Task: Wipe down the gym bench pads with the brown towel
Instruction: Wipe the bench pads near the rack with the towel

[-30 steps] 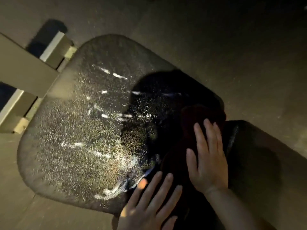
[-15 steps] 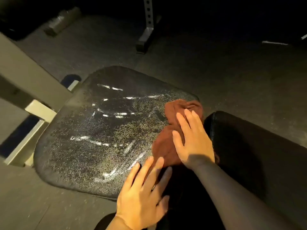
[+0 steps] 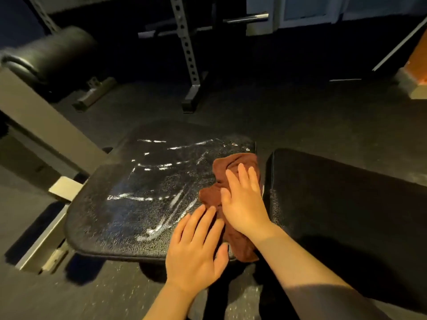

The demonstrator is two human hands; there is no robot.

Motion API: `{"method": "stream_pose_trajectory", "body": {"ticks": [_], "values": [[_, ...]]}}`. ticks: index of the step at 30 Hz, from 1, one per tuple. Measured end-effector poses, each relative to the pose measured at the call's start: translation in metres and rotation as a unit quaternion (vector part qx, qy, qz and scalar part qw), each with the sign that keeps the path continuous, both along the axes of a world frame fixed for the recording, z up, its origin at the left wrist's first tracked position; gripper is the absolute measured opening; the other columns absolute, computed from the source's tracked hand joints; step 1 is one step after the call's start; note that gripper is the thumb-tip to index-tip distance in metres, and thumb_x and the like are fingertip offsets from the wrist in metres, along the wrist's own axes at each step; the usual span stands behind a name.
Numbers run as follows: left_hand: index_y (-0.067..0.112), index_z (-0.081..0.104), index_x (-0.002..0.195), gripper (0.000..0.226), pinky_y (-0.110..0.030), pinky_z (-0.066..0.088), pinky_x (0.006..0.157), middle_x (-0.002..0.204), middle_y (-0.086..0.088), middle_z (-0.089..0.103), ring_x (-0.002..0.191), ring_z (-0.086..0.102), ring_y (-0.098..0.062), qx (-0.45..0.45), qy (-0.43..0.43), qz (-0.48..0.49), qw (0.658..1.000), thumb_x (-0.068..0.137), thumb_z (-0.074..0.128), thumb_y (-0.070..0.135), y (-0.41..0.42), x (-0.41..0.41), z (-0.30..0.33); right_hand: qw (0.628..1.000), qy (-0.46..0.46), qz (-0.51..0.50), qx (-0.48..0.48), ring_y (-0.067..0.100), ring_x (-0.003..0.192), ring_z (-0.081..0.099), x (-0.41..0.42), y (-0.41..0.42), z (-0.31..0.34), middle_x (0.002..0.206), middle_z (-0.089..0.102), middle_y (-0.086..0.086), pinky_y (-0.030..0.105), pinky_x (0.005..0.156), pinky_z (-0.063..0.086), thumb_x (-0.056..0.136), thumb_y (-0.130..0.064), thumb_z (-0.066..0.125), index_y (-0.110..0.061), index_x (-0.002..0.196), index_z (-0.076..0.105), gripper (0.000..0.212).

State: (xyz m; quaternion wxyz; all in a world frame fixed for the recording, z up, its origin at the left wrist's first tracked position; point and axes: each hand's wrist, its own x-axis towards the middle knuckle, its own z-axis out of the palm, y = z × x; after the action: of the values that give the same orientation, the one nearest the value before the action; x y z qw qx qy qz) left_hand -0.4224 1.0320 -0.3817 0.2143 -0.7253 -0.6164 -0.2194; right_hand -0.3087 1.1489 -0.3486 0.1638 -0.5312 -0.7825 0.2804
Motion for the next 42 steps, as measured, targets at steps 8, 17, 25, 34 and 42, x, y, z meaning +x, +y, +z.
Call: {"method": "stream_pose_trajectory", "body": {"ticks": [8,17,25,34,42], "values": [[0.023,0.057,0.129,0.043,-0.037,0.032,0.111,0.136,-0.004,0.058,0.132,0.048,-0.025,0.045,0.017,0.000,0.999,0.100,0.030,0.039,0.005,0.004,-0.004,0.995,-0.091,-0.020,0.037,0.030,0.151,-0.013,-0.020,0.070,-0.001,0.166,-0.005,0.004,0.052,0.122,0.000,0.102,-0.054,0.022,-0.030,0.158,0.011,0.062],[0.028,0.055,0.133,0.048,-0.037,0.036,0.107,0.142,-0.002,0.053,0.133,0.048,-0.023,0.027,0.025,0.029,0.999,0.099,0.024,0.041,0.009,0.003,-0.007,0.989,-0.133,-0.027,0.052,0.028,0.152,-0.004,-0.033,0.127,0.000,0.166,0.001,0.008,0.053,0.122,0.001,0.102,-0.055,0.018,-0.023,0.158,0.009,0.066],[0.025,0.052,0.137,0.050,-0.042,0.043,0.100,0.144,-0.004,0.048,0.133,0.046,-0.026,0.017,0.034,0.032,0.999,0.100,0.026,0.044,0.007,-0.001,-0.002,0.996,-0.072,-0.010,0.047,0.026,0.152,-0.011,-0.019,0.068,-0.004,0.166,-0.005,0.006,0.051,0.122,-0.001,0.102,-0.054,0.021,-0.022,0.159,0.007,0.066],[0.019,0.046,0.142,0.051,-0.043,0.038,0.104,0.148,-0.004,0.046,0.134,0.045,-0.026,-0.009,0.019,0.039,0.999,0.101,0.029,0.043,0.001,0.003,0.002,1.000,0.003,0.011,0.015,0.022,0.150,-0.020,0.002,-0.021,-0.011,0.165,-0.014,0.004,0.040,0.123,-0.007,0.106,-0.044,0.016,-0.024,0.158,0.002,0.058],[0.020,0.054,0.134,0.046,-0.041,0.044,0.097,0.141,-0.007,0.054,0.132,0.048,-0.024,0.018,0.008,0.015,1.000,0.101,0.031,0.042,0.003,0.005,0.002,0.999,0.017,0.007,0.039,0.020,0.152,-0.009,0.002,0.031,-0.008,0.166,0.001,0.001,0.043,0.122,-0.005,0.102,-0.050,0.033,-0.026,0.157,0.014,0.063]]}}
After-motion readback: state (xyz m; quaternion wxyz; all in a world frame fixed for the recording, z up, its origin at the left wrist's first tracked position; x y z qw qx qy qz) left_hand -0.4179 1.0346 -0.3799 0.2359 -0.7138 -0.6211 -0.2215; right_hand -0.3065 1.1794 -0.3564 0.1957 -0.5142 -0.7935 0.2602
